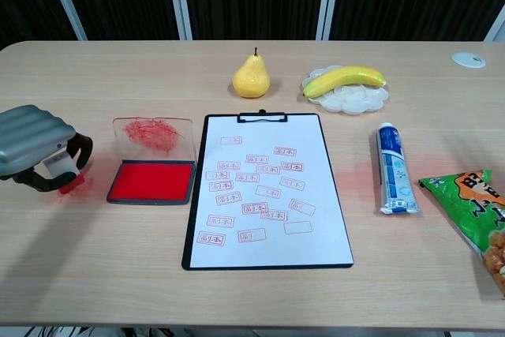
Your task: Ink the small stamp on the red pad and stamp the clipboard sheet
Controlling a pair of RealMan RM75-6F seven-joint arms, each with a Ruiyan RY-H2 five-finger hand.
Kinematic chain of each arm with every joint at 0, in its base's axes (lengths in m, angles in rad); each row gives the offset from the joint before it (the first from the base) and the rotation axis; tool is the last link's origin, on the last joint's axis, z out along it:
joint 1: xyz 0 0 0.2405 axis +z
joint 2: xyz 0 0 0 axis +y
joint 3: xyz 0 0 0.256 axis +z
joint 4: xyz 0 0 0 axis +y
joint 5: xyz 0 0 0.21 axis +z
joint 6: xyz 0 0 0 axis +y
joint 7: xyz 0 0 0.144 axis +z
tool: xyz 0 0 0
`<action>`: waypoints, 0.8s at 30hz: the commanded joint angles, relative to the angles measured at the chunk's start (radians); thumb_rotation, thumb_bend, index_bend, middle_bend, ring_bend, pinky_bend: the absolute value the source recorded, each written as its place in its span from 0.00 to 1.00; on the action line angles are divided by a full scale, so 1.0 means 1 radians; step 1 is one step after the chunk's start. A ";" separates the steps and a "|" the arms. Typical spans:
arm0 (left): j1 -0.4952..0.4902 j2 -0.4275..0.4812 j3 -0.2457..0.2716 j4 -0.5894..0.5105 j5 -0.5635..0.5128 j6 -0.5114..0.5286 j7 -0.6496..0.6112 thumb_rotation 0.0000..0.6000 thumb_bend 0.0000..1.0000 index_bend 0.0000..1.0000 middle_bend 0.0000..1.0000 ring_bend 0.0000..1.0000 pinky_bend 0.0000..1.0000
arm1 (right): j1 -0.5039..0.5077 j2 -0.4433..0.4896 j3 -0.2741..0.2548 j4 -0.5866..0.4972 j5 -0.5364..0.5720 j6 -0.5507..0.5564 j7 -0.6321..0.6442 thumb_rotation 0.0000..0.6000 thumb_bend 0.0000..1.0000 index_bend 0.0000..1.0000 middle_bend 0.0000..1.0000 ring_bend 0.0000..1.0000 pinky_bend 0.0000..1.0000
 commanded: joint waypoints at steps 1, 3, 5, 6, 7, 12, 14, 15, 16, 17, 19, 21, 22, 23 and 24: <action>0.002 -0.002 -0.003 0.002 0.000 -0.002 -0.001 1.00 0.44 0.58 0.66 0.92 1.00 | 0.000 0.000 0.000 -0.001 -0.001 0.000 -0.002 1.00 0.14 0.09 0.00 0.00 0.22; 0.003 -0.003 -0.005 0.004 -0.001 -0.004 -0.001 1.00 0.43 0.58 0.65 0.92 1.00 | 0.000 0.001 0.000 -0.002 0.000 0.000 -0.002 1.00 0.14 0.09 0.00 0.00 0.22; 0.005 -0.005 -0.008 0.007 -0.002 -0.006 -0.001 1.00 0.43 0.57 0.65 0.92 1.00 | -0.001 0.000 -0.001 0.000 -0.001 0.000 -0.001 1.00 0.14 0.09 0.00 0.00 0.22; 0.005 -0.007 -0.010 0.008 -0.002 -0.007 -0.001 1.00 0.43 0.57 0.65 0.92 1.00 | -0.001 0.000 -0.001 0.000 -0.002 0.000 -0.001 1.00 0.14 0.09 0.00 0.00 0.22; 0.006 -0.007 -0.011 0.008 -0.002 -0.008 -0.001 1.00 0.43 0.56 0.64 0.92 1.00 | 0.000 0.001 -0.001 -0.001 -0.002 0.000 -0.001 1.00 0.14 0.09 0.00 0.00 0.22; 0.007 -0.005 -0.016 0.005 -0.003 -0.016 0.003 1.00 0.42 0.55 0.62 0.92 1.00 | -0.001 0.000 -0.001 0.001 -0.003 0.001 -0.002 1.00 0.14 0.09 0.00 0.00 0.22; 0.008 -0.004 -0.017 0.003 -0.004 -0.018 0.005 1.00 0.41 0.54 0.61 0.92 1.00 | -0.001 0.000 -0.001 0.000 -0.003 0.001 -0.002 1.00 0.14 0.09 0.00 0.00 0.22; 0.008 -0.003 -0.018 0.002 -0.004 -0.020 0.006 1.00 0.41 0.53 0.60 0.92 1.00 | -0.001 0.000 -0.001 0.000 -0.003 0.001 -0.003 1.00 0.14 0.09 0.00 0.00 0.22; 0.008 -0.003 -0.019 0.002 -0.004 -0.021 0.006 1.00 0.40 0.53 0.59 0.92 1.00 | -0.001 0.000 -0.001 0.000 -0.003 0.001 -0.004 1.00 0.14 0.09 0.00 0.00 0.22; 0.008 -0.003 -0.020 0.001 -0.004 -0.023 0.007 1.00 0.40 0.52 0.58 0.92 1.00 | -0.001 0.000 -0.001 0.000 -0.002 0.001 -0.003 1.00 0.14 0.09 0.00 0.00 0.22; 0.009 -0.002 -0.021 0.000 -0.004 -0.026 0.009 1.00 0.40 0.51 0.57 0.92 1.00 | -0.002 -0.001 -0.001 0.002 -0.002 0.001 -0.003 1.00 0.14 0.09 0.00 0.00 0.22; 0.008 0.000 -0.022 -0.002 -0.005 -0.029 0.011 1.00 0.39 0.50 0.56 0.92 1.00 | -0.001 0.000 -0.001 0.000 -0.003 0.001 -0.003 1.00 0.14 0.09 0.00 0.00 0.22; 0.008 0.000 -0.023 -0.003 -0.005 -0.031 0.012 1.00 0.39 0.49 0.55 0.92 1.00 | -0.001 0.000 0.000 -0.001 -0.002 0.001 -0.004 1.00 0.14 0.09 0.00 0.00 0.22; 0.008 0.001 -0.024 -0.005 -0.005 -0.032 0.013 1.00 0.39 0.48 0.54 0.92 1.00 | -0.001 0.000 -0.001 0.000 -0.002 0.000 -0.005 1.00 0.14 0.09 0.00 0.00 0.22; 0.008 0.002 -0.024 -0.006 -0.005 -0.034 0.014 1.00 0.39 0.48 0.54 0.92 1.00 | -0.002 -0.001 -0.001 0.002 -0.002 0.000 -0.004 1.00 0.14 0.09 0.00 0.00 0.22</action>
